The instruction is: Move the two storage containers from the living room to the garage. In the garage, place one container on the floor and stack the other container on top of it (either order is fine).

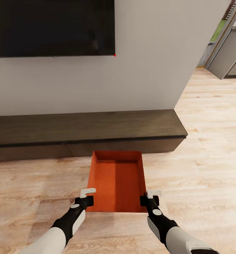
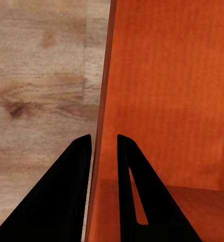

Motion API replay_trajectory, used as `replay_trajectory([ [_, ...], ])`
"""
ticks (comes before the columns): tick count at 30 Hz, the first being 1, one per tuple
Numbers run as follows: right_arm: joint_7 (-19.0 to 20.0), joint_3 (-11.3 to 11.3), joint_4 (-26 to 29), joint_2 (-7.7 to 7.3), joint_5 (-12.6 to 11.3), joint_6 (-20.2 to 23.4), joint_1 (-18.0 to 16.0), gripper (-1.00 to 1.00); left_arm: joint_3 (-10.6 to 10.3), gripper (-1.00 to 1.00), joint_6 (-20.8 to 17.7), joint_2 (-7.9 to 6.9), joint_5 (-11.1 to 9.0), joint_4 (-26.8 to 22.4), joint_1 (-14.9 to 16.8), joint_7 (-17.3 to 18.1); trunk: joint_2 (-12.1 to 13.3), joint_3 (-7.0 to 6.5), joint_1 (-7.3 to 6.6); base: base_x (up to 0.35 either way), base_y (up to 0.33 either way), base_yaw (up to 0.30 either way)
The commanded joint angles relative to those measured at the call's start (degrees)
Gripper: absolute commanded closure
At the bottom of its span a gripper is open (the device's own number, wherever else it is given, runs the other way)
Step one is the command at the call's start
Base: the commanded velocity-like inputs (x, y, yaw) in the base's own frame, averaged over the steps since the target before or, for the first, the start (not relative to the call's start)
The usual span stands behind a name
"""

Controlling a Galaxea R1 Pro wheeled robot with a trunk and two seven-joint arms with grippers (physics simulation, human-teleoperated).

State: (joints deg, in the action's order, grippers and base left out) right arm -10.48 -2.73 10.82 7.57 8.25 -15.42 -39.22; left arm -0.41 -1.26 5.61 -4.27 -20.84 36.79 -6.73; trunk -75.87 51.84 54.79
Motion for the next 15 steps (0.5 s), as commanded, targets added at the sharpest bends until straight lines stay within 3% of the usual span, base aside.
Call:
replay_trajectory([
  [1,0.3,-1.6,0.3,0.60,1.3,-1.2,-0.1,1.00,0.2,1.00,-0.2,0.01,0.0,0.1,-0.1,-0.8,0.0,-0.04,0.00,0.000,0.000,0.000],
  [15,0.3,-1.6,0.3,0.60,1.3,-1.4,-0.1,1.00,0.2,1.00,-0.1,0.01,0.0,0.5,-0.1,-0.8,0.0,-1.31,0.00,0.000,0.000,0.000],
])
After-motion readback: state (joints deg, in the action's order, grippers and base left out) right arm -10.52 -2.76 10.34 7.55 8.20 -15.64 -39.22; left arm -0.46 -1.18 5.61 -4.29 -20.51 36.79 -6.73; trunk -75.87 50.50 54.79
